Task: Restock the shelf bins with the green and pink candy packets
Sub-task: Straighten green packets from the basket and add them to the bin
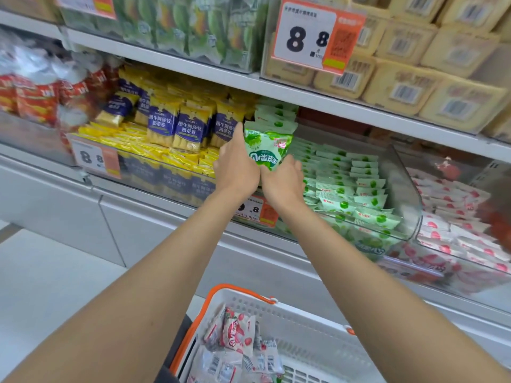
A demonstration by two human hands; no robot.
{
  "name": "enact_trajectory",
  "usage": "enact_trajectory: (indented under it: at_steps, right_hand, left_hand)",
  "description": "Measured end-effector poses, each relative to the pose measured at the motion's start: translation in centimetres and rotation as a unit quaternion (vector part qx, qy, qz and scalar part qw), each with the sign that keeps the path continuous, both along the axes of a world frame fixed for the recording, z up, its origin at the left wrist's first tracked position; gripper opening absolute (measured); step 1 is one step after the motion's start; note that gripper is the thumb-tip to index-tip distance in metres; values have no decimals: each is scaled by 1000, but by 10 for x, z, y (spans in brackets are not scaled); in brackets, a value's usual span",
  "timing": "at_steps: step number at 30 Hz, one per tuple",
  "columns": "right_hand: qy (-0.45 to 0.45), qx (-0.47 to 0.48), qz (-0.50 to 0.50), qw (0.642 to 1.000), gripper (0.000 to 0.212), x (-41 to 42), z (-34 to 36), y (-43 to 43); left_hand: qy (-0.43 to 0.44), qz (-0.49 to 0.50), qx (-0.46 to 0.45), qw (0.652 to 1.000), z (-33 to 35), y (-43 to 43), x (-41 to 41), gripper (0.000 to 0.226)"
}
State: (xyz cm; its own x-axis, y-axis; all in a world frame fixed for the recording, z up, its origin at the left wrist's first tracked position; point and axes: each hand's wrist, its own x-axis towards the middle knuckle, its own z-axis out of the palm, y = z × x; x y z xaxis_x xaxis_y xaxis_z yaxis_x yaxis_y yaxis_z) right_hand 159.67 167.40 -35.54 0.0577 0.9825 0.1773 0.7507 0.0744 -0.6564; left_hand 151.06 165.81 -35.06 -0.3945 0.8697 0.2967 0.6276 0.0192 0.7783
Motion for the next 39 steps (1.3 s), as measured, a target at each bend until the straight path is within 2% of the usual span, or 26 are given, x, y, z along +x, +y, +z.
enact_trajectory:
  at_steps: [2, 4, 5, 8, 11, 14, 19, 21, 22, 24, 27, 31, 34, 37, 39]
  right_hand:
    - [5, 5, 7, 1000, 71, -1, -2, 4]
    - [-5, -19, 36, 999, 71, -2, -3, 5]
    - [19, -33, 46, 998, 70, -1, -1, 5]
    - [179, -62, 35, 981, 66, 9, 12, 4]
    - [370, -94, -5, 924, 45, 22, 30, 10]
    - [455, -136, 6, 880, 65, 12, 41, 28]
    - [437, -163, 63, 883, 95, -6, 41, 61]
    - [427, -162, 93, 885, 119, 5, 32, 79]
    - [418, -155, 99, 890, 124, 13, 23, 92]
    - [392, -120, 101, 907, 106, 24, 18, 89]
    - [328, -78, 63, 939, 80, 25, 34, 38]
    - [211, -59, 106, 970, 48, 28, 27, 11]
    - [206, -70, 128, 968, 50, 21, 22, 7]
    - [273, -86, 106, 952, 65, 15, 23, 16]
    - [278, -97, 95, 951, 64, 11, 26, 19]
  left_hand:
    - [-35, 1, 6, 999, -1, 2, 0, 71]
    - [-40, 3, 11, 999, -4, 3, 0, 65]
    - [-39, 5, 18, 999, -5, 3, 0, 63]
    - [-31, 13, 46, 998, -7, 4, 1, 61]
    - [2, 18, 79, 997, -14, 4, 0, 59]
    - [19, 23, 99, 995, -20, 5, 1, 59]
    - [20, 34, 103, 994, -23, 9, 1, 58]
    - [24, 33, 102, 994, -24, 10, 0, 58]
    - [28, 34, 99, 994, -23, 10, 0, 58]
    - [27, 35, 93, 995, -22, 9, 2, 59]
    - [8, 33, 89, 995, -19, 8, 2, 58]
    - [-17, 18, 75, 997, -16, 10, -1, 57]
    - [-32, 0, 62, 998, -12, 11, -4, 56]
    - [-50, -29, 56, 997, -8, 15, -9, 55]
    - [-50, -35, 51, 997, -6, 18, -11, 56]
